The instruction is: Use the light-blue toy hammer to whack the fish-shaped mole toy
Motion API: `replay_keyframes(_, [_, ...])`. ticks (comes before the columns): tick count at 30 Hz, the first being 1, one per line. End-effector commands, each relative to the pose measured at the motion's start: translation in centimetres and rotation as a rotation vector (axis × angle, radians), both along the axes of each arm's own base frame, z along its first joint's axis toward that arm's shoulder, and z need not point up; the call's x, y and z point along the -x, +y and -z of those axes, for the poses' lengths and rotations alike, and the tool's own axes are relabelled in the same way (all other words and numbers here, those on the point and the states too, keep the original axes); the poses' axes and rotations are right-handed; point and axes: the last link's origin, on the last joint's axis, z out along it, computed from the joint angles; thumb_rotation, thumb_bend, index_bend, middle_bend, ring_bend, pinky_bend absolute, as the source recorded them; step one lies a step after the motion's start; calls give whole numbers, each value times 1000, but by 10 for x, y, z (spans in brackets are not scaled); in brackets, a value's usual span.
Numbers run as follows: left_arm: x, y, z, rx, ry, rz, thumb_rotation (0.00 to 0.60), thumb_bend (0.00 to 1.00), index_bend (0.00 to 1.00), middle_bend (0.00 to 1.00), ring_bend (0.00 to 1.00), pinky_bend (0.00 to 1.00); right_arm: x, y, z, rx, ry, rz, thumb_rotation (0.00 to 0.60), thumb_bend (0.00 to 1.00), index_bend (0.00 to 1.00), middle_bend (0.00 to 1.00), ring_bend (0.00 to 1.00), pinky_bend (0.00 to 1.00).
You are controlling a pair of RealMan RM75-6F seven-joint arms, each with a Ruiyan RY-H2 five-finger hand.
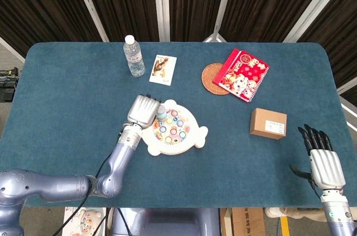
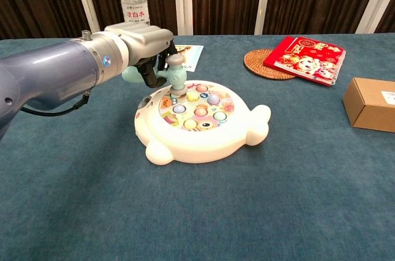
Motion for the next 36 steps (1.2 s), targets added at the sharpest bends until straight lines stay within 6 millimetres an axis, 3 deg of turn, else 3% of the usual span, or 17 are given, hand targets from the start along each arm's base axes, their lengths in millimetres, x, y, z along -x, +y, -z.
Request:
replay_keyframes(1, [-7, 0, -2, -4, -18, 11, 600, 758, 627, 491, 352, 468, 0, 0, 0, -1, -1, 0, 600, 198, 0, 0, 0, 0])
replay_keyframes(11, [-29, -1, -1, 6, -32, 41, 600, 758, 627, 490, 352, 468, 0, 0, 0, -2, -5, 1, 600, 199, 0, 0, 0, 0])
replay_keyframes(36, [-21, -2, 14, 23, 47, 11, 600, 759, 629, 491, 352, 468, -1, -1, 0, -2, -14, 3, 600, 199, 0, 0, 0, 0])
